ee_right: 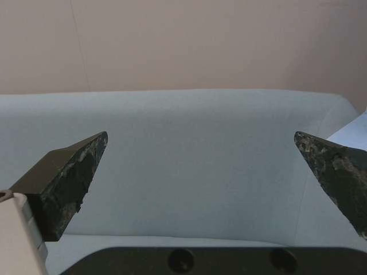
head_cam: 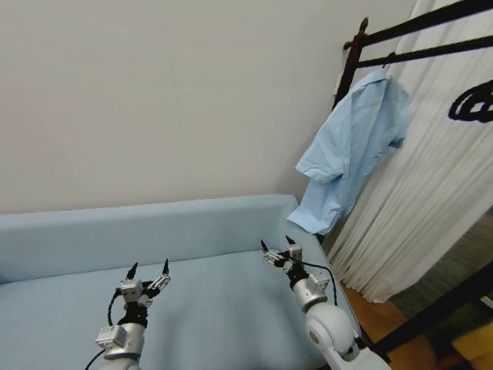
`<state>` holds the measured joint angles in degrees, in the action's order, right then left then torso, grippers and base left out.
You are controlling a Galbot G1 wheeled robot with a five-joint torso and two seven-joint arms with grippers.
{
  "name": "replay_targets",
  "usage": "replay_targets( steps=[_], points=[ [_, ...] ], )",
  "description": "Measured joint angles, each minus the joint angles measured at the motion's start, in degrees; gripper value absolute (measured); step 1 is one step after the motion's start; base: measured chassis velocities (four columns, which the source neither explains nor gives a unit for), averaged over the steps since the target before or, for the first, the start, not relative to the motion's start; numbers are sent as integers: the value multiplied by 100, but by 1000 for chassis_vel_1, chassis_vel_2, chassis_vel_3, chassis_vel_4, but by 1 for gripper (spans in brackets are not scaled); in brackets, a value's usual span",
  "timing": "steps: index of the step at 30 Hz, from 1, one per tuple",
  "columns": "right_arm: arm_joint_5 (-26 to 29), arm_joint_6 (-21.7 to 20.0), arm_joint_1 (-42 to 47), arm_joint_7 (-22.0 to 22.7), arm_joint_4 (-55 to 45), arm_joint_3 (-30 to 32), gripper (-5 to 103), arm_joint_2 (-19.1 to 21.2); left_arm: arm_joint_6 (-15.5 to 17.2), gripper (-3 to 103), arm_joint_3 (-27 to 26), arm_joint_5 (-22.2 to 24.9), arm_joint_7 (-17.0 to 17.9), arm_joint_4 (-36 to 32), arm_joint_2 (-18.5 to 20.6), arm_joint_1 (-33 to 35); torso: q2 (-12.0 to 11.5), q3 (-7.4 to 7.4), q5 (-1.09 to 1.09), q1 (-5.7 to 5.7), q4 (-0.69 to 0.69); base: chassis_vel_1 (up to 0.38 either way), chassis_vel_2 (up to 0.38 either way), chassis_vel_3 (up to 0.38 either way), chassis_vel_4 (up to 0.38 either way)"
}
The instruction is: Pick up the clothes from the sofa and hang them on the clothes hanger.
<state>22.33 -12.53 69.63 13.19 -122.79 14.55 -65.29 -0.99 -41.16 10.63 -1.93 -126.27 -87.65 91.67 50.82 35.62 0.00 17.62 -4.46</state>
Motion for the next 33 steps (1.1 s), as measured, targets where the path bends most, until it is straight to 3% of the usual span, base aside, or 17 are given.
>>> replay_targets(
  steps=[33],
  points=[
    [12,-7,-13,9,5,-9,100,4,3,100,0,13,1,1,7,-5,0,0,0,0,0,0,0,0,0]
  ],
)
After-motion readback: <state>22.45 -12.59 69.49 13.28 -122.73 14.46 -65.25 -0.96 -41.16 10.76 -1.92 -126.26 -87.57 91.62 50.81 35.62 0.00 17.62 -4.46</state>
